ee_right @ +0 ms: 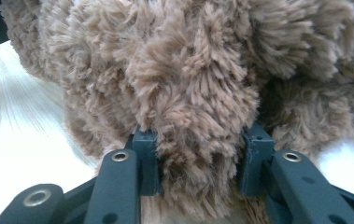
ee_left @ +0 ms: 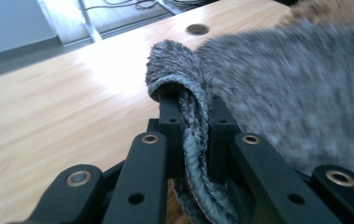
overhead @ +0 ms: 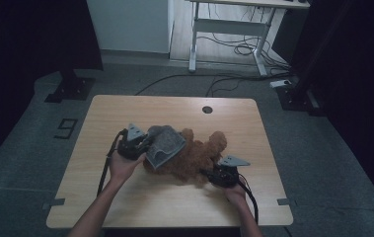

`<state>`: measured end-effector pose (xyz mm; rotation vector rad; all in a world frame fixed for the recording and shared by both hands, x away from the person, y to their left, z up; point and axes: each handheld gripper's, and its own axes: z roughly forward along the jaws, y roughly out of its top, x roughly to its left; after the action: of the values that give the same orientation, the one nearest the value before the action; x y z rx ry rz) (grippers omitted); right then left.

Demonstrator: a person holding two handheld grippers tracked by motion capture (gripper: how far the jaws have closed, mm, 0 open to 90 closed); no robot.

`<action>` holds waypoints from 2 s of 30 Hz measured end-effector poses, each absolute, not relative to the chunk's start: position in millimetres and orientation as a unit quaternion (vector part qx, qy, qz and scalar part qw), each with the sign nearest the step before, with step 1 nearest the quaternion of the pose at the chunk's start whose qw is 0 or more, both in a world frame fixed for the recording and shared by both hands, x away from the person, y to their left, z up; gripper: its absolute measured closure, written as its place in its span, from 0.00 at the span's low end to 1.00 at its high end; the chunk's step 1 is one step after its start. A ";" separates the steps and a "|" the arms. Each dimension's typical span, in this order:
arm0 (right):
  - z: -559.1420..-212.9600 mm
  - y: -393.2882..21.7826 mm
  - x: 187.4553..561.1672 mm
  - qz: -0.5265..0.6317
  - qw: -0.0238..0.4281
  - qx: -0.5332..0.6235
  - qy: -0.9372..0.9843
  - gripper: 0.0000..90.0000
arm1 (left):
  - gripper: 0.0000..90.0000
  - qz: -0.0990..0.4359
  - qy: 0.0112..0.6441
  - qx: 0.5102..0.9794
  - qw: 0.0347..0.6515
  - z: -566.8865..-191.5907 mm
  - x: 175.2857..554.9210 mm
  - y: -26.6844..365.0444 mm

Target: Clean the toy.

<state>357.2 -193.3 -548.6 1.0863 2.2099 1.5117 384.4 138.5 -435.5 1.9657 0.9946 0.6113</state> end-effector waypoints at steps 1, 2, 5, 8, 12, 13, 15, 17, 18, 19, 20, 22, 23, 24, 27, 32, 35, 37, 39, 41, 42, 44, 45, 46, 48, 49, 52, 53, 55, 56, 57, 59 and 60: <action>-548.6 -193.0 357.1 0.519 0.127 0.373 0.759 0.66 | 0.88 0.239 0.390 0.788 0.411 -434.6 387.4 129.7; -548.6 -192.9 357.1 0.519 0.127 0.372 0.759 0.66 | 0.88 0.238 0.385 0.794 0.406 -435.5 390.5 120.6; -548.6 -193.1 357.2 0.519 0.129 0.370 0.759 0.66 | 0.88 0.230 0.378 0.808 0.390 -444.3 398.1 98.4; -548.5 -193.3 357.1 0.519 0.129 0.368 0.761 0.65 | 0.88 0.224 0.377 0.813 0.382 -453.1 400.4 94.2; -548.8 -193.8 357.0 0.520 0.128 0.367 0.761 0.62 | 0.88 0.212 0.378 0.809 0.397 -458.2 395.5 103.1; -548.4 -194.1 356.6 0.520 0.125 0.368 0.760 0.60 | 0.88 0.211 0.378 0.808 0.400 -459.3 393.4 104.9; -546.7 -195.4 355.9 0.520 0.123 0.365 0.763 0.55 | 0.89 0.211 0.375 0.807 0.403 -460.8 388.9 107.3; -542.9 -198.6 354.5 0.519 0.122 0.356 0.768 0.50 | 0.89 0.213 0.372 0.806 0.407 -462.2 384.7 108.4; -540.4 -201.4 353.8 0.518 0.123 0.351 0.771 0.48 | 0.89 0.213 0.369 0.808 0.407 -462.8 382.4 109.4; -537.7 -204.8 352.9 0.519 0.123 0.350 0.770 0.47 | 0.89 0.215 0.367 0.807 0.410 -464.0 379.8 110.6; -534.6 -210.3 352.2 0.523 0.121 0.350 0.768 0.46 | 0.89 0.214 0.367 0.806 0.412 -464.6 378.3 111.4; -529.8 -219.7 351.2 0.531 0.122 0.356 0.760 0.45 | 0.89 0.214 0.366 0.804 0.418 -466.4 374.0 114.0; -526.8 -225.7 350.7 0.537 0.124 0.360 0.753 0.44 | 0.89 0.213 0.365 0.802 0.422 -467.6 371.4 115.1; -523.1 -232.2 350.1 0.544 0.131 0.368 0.742 0.44 | 0.89 0.211 0.364 0.801 0.427 -468.7 368.2 116.2; -509.8 -250.7 349.2 0.565 0.146 0.388 0.713 0.42 | 0.89 0.214 0.355 0.797 0.438 -471.4 356.6 117.8; -498.2 -250.6 348.0 0.576 0.158 0.392 0.700 0.33 | 0.89 0.214 0.343 0.799 0.446 -472.8 342.1 119.3; -493.5 -244.1 348.4 0.579 0.160 0.390 0.698 0.28 | 0.89 0.212 0.334 0.800 0.451 -472.9 332.5 123.5; -491.0 -242.1 348.7 0.580 0.162 0.388 0.698 0.25 | 0.89 0.206 0.332 0.800 0.456 -472.3 327.1 126.8; -489.7 -240.7 348.9 0.585 0.153 0.386 0.697 0.21 | 0.89 0.207 0.329 0.800 0.457 -472.5 323.3 128.8; -489.0 -240.1 348.7 0.590 0.144 0.381 0.697 0.22 | 0.89 0.209 0.326 0.801 0.456 -472.6 320.7 129.6; -488.8 -239.5 348.4 0.593 0.138 0.376 0.699 0.28 | 0.89 0.210 0.325 0.801 0.456 -472.6 319.4 129.8; -488.9 -237.3 344.6 0.604 0.128 0.347 0.706 0.49 | 0.89 0.208 0.324 0.803 0.455 -470.8 317.8 130.8; -488.9 -235.2 342.4 0.601 0.134 0.334 0.714 0.56 | 0.89 0.203 0.326 0.803 0.456 -468.4 317.8 132.4; -488.9 -233.4 341.0 0.595 0.133 0.326 0.722 0.61 | 0.89 0.195 0.330 0.802 0.459 -465.2 318.6 134.5; -489.8 -230.1 338.5 0.584 0.131 0.319 0.735 0.66 | 0.89 0.186 0.338 0.796 0.466 -456.6 322.6 138.5; -490.7 -228.9 337.5 0.579 0.130 0.316 0.740 0.67 | 0.89 0.183 0.340 0.793 0.471 -450.0 326.8 139.9; -493.7 -226.8 336.0 0.575 0.123 0.308 0.748 0.68 | 0.89 0.187 0.336 0.788 0.481 -429.3 338.1 136.1; -494.6 -226.7 336.0 0.575 0.122 0.307 0.749 0.68 | 0.89 0.189 0.333 0.787 0.483 -423.6 340.8 133.2; -495.6 -226.8 336.2 0.574 0.122 0.308 0.749 0.68 | 0.89 0.191 0.322 0.788 0.489 -408.3 349.3 120.9; -496.2 -227.2 336.4 0.574 0.123 0.310 0.748 0.68 | 0.89 0.190 0.318 0.790 0.489 -403.4 353.2 113.4; -496.6 -227.6 336.7 0.574 0.124 0.311 0.747 0.68 | 0.89 0.189 0.313 0.794 0.485 -400.0 357.3 105.3; -497.8 -228.4 336.9 0.574 0.125 0.315 0.746 0.68 | 0.89 0.176 0.309 0.801 0.481 -398.6 364.8 89.2; -498.7 -229.0 337.2 0.574 0.125 0.317 0.745 0.68 | 0.89 0.163 0.307 0.806 0.480 -400.2 368.6 79.6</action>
<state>337.2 -229.0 -498.7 0.9245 2.1699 1.6726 368.6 79.6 -400.2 1.9656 0.7497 0.3983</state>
